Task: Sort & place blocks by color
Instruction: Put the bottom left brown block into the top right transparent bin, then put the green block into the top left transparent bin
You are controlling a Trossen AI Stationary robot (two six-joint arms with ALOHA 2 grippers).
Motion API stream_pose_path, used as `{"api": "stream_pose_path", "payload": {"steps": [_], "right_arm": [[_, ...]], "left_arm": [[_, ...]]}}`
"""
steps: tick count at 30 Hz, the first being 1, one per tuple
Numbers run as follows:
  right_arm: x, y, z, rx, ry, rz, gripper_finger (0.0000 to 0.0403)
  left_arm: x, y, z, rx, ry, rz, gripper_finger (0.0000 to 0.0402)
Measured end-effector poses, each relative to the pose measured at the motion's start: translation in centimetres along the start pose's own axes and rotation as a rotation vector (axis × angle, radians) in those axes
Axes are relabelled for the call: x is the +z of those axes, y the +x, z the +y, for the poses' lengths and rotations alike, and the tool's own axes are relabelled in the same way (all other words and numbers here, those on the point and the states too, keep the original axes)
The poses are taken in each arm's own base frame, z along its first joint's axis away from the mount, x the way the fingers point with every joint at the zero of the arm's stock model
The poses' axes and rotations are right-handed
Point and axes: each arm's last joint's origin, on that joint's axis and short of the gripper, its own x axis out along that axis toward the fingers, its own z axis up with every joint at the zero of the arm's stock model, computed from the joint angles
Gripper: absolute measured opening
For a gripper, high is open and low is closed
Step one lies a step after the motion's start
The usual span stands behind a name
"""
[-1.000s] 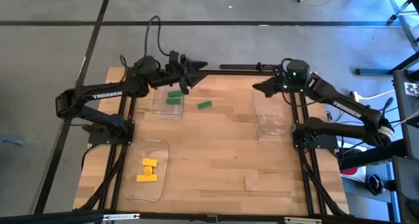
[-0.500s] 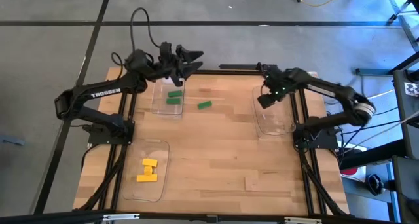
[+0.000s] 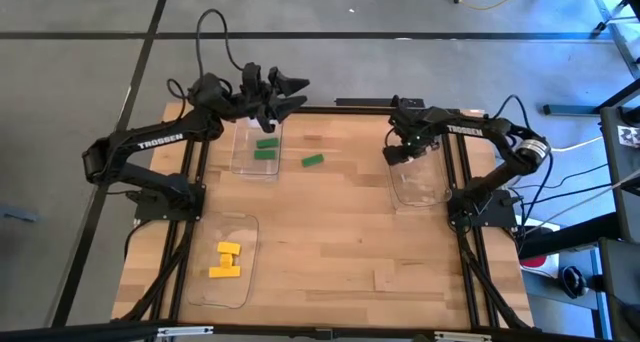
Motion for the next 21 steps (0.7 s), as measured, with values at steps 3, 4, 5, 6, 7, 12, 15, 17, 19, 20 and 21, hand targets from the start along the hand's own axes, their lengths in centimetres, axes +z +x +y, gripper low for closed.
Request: {"api": "stream_pose_path", "payload": {"steps": [3, 4, 5, 6, 7, 12, 15, 17, 19, 20, 21], "right_arm": [[0.2, 0.1, 0.1, 0.008, 0.043, -0.014, 0.0137], [0.2, 0.1, 0.1, 0.010, 0.053, -0.015, 0.0137], [0.2, 0.1, 0.1, 0.007, 0.067, -0.011, 0.0137], [0.1, 0.1, 0.1, 0.005, 0.071, -0.006, 0.0137], [0.1, 0.1, 0.1, 0.004, 0.071, -0.005, 0.0141], [0.1, 0.1, 0.1, 0.004, 0.049, -0.004, 0.0228], [-0.1, 0.1, 0.0, -0.004, 0.018, 0.012, 0.0279], [-0.3, -0.3, -0.1, -0.013, -0.012, 0.030, 0.0303], [-0.6, -1.2, -0.2, -0.013, -0.052, 0.033, 0.0316], [-0.7, -1.9, -0.3, -0.009, -0.072, 0.025, 0.0319], [-1.0, -2.6, -0.4, -0.002, -0.091, 0.009, 0.0320]], "left_arm": [[0.4, -0.3, 0.0, -0.018, 0.009, 0.004, 0.0289], [0.6, -0.4, 0.0, -0.024, 0.014, -0.003, 0.0289], [0.7, -0.4, -0.1, -0.028, 0.015, -0.004, 0.0289], [0.7, -0.4, 0.0, -0.027, 0.011, -0.001, 0.0289], [0.7, -0.4, 0.2, -0.021, 0.006, 0.005, 0.0289], [1.0, -0.7, 0.9, -0.013, -0.021, 0.006, 0.0289], [1.1, -0.8, 1.0, -0.012, -0.020, 0.007, 0.0289], [1.1, -0.8, 1.0, -0.012, -0.020, 0.007, 0.0289], [1.1, -0.8, 1.0, -0.013, -0.019, 0.008, 0.0289], [1.1, -0.8, 1.1, -0.013, -0.017, 0.009, 0.0289], [1.2, -0.8, 1.1, -0.015, -0.017, 0.011, 0.0289]]}}
